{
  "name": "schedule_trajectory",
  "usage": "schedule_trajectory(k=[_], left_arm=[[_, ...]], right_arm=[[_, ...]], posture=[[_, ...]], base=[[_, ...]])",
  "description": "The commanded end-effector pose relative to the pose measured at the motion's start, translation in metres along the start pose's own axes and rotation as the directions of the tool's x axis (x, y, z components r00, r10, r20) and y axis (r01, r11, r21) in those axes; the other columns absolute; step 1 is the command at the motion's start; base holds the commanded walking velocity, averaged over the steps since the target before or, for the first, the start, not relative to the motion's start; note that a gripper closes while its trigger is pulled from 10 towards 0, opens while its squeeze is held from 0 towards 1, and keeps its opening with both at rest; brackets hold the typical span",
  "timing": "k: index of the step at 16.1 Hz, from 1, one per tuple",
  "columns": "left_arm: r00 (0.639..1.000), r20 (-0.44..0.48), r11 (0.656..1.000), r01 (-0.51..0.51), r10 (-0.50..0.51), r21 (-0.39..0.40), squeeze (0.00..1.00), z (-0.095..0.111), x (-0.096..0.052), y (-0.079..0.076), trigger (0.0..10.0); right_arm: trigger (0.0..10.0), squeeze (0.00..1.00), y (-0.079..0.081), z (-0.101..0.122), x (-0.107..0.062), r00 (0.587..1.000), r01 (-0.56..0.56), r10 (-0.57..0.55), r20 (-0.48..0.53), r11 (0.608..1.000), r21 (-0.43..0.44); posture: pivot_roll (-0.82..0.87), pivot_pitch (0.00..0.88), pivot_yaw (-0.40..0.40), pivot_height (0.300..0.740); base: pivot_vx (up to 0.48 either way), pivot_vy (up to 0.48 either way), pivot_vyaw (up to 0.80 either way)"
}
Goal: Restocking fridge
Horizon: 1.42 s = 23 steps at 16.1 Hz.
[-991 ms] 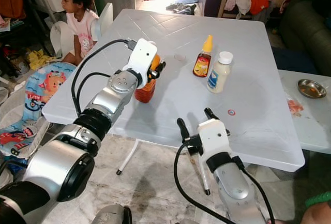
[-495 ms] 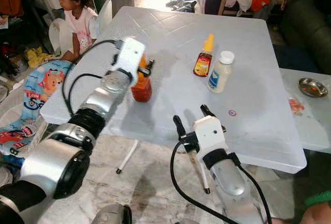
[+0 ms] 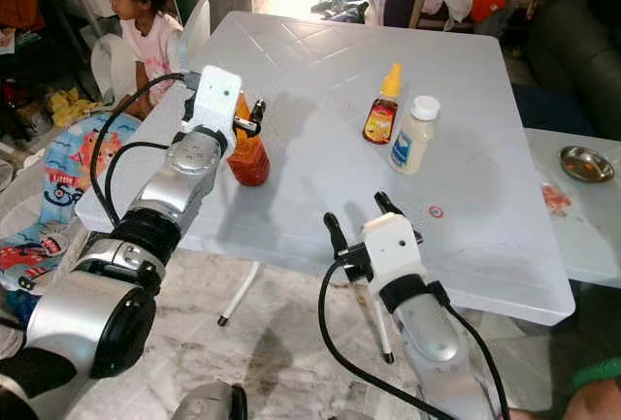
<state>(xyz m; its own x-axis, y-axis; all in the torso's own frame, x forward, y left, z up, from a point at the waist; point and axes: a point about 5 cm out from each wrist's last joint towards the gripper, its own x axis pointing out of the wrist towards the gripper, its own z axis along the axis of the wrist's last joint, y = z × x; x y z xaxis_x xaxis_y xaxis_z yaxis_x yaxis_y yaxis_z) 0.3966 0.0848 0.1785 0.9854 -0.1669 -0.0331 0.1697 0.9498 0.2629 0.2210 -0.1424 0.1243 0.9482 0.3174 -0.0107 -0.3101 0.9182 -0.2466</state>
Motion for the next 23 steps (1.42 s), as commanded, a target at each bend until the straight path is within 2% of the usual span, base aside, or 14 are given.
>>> schedule_trajectory(k=[1,2,3,4,5,8,11,15,18,20,23], left_arm=[[1.0,0.008,1.0,-0.013,0.013,-0.007,1.0,0.003,-0.001,0.004,10.0],[1.0,0.004,0.998,-0.01,0.01,-0.057,1.0,0.0,-0.005,0.005,10.0],[0.999,-0.013,0.989,0.043,-0.045,-0.145,1.0,-0.006,-0.012,-0.003,10.0],[0.998,-0.015,0.983,0.065,-0.068,-0.173,1.0,-0.007,-0.014,-0.006,10.0],[0.99,0.012,0.963,0.141,-0.142,-0.232,1.0,-0.006,-0.02,-0.017,10.0],[0.977,0.058,0.943,0.213,-0.205,-0.257,1.0,-0.005,-0.034,-0.026,10.0],[0.973,0.086,0.934,0.231,-0.215,-0.272,1.0,0.003,-0.043,-0.026,10.0],[0.979,0.127,0.95,0.187,-0.159,-0.251,1.0,0.005,-0.047,-0.019,10.0],[0.986,0.14,0.956,0.124,-0.089,-0.265,1.0,0.001,-0.053,-0.009,10.0],[0.981,0.189,0.946,0.098,-0.04,-0.308,1.0,0.004,-0.061,0.003,10.0],[0.975,0.174,0.941,0.181,-0.135,-0.285,1.0,-0.005,-0.073,-0.005,10.0]], right_arm=[[10.0,0.0,-0.001,-0.001,0.001,1.0,-0.001,0.001,-0.002,1.0,-0.003],[10.0,0.0,-0.002,-0.001,0.003,1.0,-0.008,0.008,0.002,1.0,-0.006],[10.0,0.0,-0.003,-0.001,0.005,1.0,-0.016,0.016,0.006,1.0,-0.01],[10.0,0.0,-0.003,-0.001,0.006,1.0,-0.017,0.017,0.007,1.0,-0.011],[10.0,0.0,-0.003,-0.001,0.007,1.0,-0.021,0.021,0.009,1.0,-0.013],[10.0,0.0,-0.003,-0.001,0.01,0.999,-0.028,0.028,0.016,0.999,-0.023],[10.0,0.0,-0.004,0.0,0.012,0.999,-0.034,0.035,0.024,0.999,-0.034],[10.0,0.0,-0.003,0.001,0.015,0.999,-0.04,0.041,0.034,0.998,-0.041],[10.0,0.0,-0.002,0.001,0.015,0.998,-0.042,0.044,0.04,0.998,-0.044],[10.0,0.0,-0.002,0.001,0.016,0.998,-0.043,0.044,0.042,0.998,-0.043],[10.0,0.0,-0.003,-0.001,0.02,0.998,-0.047,0.049,0.044,0.998,-0.044]], posture=[[-0.02,0.0,0.003,0.74],[-0.01,0.0,-0.006,0.74],[-0.01,0.0,-0.008,0.74],[-0.01,0.0,-0.008,0.74],[-0.01,0.0,-0.01,0.74],[-0.01,0.0,-0.011,0.74],[-0.01,0.0,-0.011,0.74],[-0.01,0.0,-0.008,0.74],[-0.01,0.0,-0.007,0.74],[-0.01,0.0,-0.005,0.74],[-0.01,0.0,-0.006,0.74]], base=[[0.0,0.0,0.0],[0.0,0.0,0.0],[0.0,0.0,0.0],[0.0,0.0,0.0],[0.0,0.0,0.0],[0.0,0.0,0.0],[0.0,0.0,0.0],[0.0,0.0,0.0],[0.0,0.0,0.0],[0.0,0.0,0.0],[0.0,0.0,0.0]])
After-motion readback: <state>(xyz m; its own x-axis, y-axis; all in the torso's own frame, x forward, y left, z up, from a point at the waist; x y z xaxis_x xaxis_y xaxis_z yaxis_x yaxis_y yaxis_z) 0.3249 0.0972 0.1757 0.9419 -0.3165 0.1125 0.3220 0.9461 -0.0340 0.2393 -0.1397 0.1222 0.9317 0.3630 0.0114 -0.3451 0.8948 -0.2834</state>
